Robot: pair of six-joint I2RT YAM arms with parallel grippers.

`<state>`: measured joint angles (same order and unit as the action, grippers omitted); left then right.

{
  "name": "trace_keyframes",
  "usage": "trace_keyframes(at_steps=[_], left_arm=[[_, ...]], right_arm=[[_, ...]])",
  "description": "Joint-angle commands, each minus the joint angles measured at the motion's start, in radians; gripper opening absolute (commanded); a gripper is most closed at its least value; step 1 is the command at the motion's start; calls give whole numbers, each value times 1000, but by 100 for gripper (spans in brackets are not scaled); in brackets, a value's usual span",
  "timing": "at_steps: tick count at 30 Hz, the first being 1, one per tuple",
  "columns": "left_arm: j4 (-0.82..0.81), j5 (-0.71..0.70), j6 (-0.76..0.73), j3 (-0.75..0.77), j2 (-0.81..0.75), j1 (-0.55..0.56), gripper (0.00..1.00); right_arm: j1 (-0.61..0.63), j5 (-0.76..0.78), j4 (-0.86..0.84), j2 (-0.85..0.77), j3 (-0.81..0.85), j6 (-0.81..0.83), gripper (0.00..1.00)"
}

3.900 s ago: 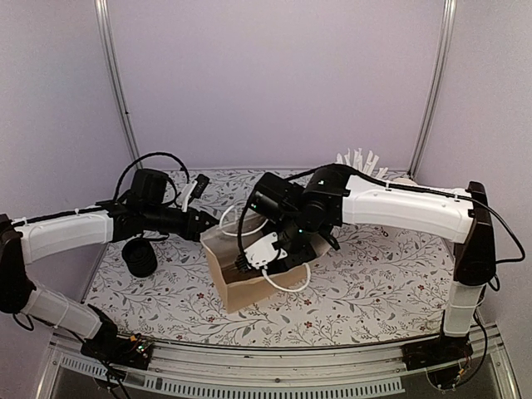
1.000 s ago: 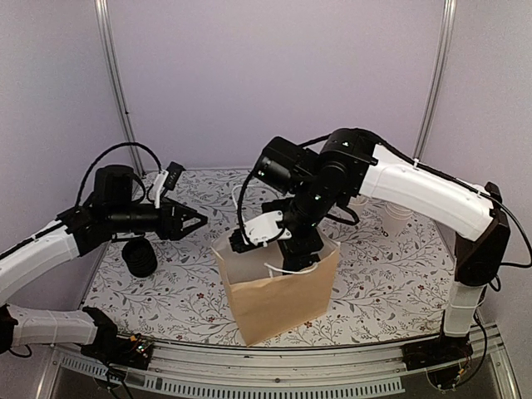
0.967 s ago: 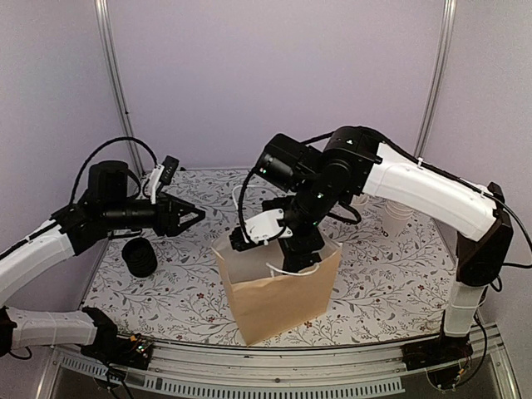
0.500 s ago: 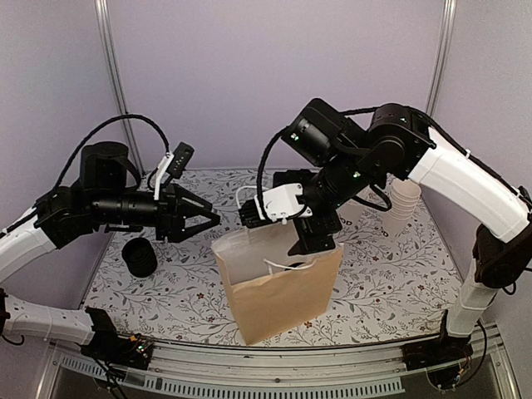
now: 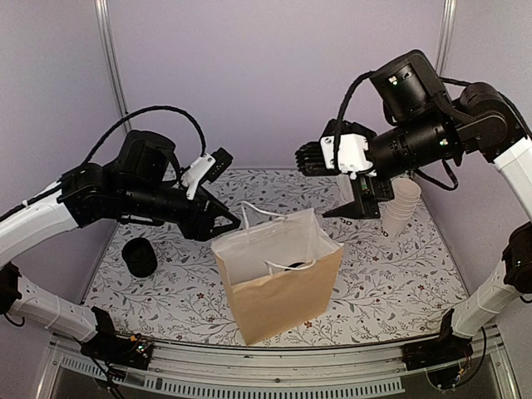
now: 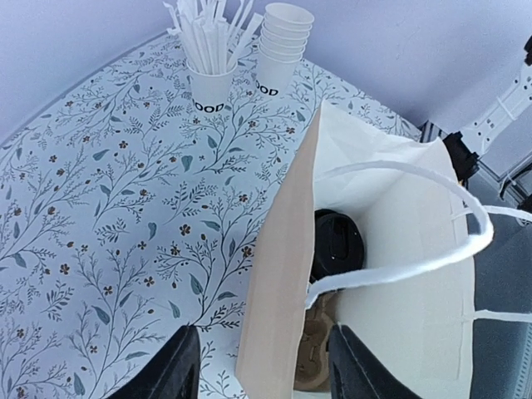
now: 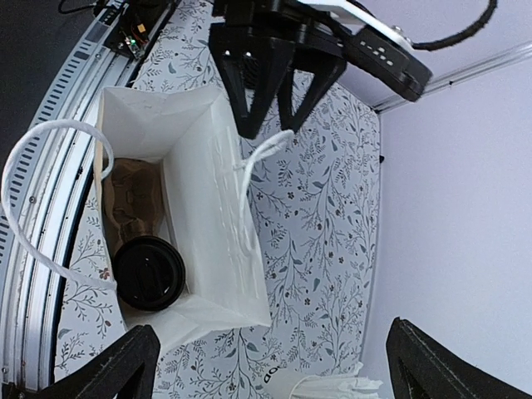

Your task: Pack the takeout coffee

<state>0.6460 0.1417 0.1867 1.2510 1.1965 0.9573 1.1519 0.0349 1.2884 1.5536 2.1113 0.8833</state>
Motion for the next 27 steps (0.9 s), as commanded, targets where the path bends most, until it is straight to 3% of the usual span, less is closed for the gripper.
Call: trace_keyframes(at_steps=[1, 6, 10, 13, 17, 22, 27], left_arm=[[52, 14, -37, 39, 29, 15, 51], [58, 65, -55, 48, 40, 18, 49], [67, 81, -72, 51, 61, 19, 47], [71, 82, -81, 57, 87, 20, 38], [67, 75, -103, 74, 104, 20, 25], [76, 20, -151, 103, 109, 18, 1], [117, -107, -227, 173, 131, 18, 0]], right_arm=[[-149, -67, -28, -74, -9, -11, 99], [-425, -211, -73, -162, -165, -20, 99], [-612, -301, -218, -278, -432, -53, 99], [-741, -392, -327, -345, -620, -125, 98], [-785, -426, -614, -516, -980, -237, 97], [-914, -599, -803, -668, -1245, -383, 96], [-963, -671, -935, -746, -1451, -400, 94]])
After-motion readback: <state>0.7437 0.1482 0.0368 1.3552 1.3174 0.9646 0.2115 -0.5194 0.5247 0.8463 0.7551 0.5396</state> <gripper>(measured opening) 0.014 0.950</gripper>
